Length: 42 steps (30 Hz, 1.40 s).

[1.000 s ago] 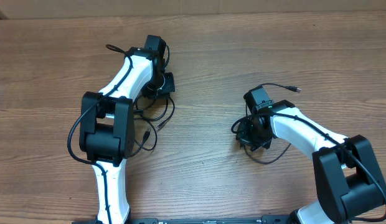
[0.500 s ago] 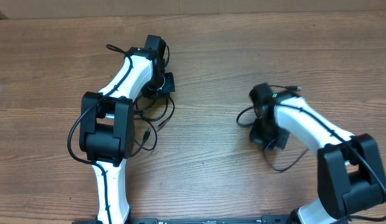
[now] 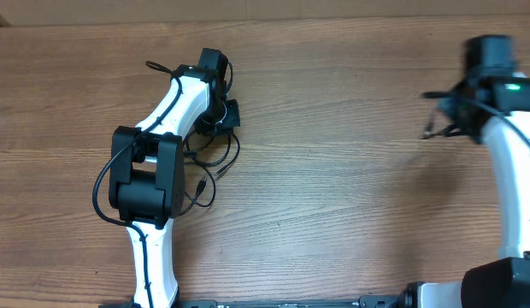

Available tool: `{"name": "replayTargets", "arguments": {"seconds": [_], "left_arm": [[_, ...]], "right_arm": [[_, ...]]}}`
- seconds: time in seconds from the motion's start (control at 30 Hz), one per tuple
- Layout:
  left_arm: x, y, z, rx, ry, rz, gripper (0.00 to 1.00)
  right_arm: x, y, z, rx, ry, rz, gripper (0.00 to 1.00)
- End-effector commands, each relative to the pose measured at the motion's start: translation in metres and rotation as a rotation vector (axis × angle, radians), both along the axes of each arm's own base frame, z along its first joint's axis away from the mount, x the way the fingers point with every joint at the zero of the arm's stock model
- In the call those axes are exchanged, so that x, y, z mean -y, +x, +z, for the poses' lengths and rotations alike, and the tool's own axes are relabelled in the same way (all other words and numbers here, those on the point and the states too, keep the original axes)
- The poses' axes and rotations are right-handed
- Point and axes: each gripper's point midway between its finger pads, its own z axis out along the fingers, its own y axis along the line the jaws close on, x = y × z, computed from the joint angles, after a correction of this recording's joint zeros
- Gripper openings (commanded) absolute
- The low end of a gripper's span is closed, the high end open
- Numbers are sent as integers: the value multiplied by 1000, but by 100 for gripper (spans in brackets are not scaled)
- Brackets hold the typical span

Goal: Untangle cables

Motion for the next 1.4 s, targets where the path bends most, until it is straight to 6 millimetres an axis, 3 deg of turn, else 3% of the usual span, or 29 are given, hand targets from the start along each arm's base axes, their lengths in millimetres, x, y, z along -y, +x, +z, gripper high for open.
{"name": "replayTargets", "arguments": {"seconds": [0.0,0.2,0.33,0.57,0.8,0.83,0.9,0.97,1.0,1.23,1.37], "left_arm": [[-1,-15,-24,-66,22,-14,15],[-1,-15,-24,-63,21,-14,16],[-1,-15,-24,-63,21,-14,16],[-1,-15,-24,-63,21,-14,16],[-1,-14,-24,-63,21,-14,17],[-1,-14,-24,-62,21,-14,17],[-1,-14,-24,-62,21,-15,17],[-1,-14,-24,-62,21,-14,17],[-1,-14,-24,-62,21,-14,17],[-1,-14,-24,-62,21,-14,18],[-1,-14,-24,-62,21,-14,18]], "right_arm": [[37,-11,5,34,-3,-146,4],[62,-13,-10,79,59,-238,4],[62,-8,-26,92,62,-235,4],[56,9,-74,142,110,-204,4],[54,7,-114,170,114,-197,6],[54,7,-115,171,114,-197,11],[54,7,-117,173,114,-197,38],[51,9,-116,181,129,-188,88],[49,11,-116,187,140,-181,100],[27,29,-111,221,201,26,100],[24,29,-112,214,210,44,100]]}}
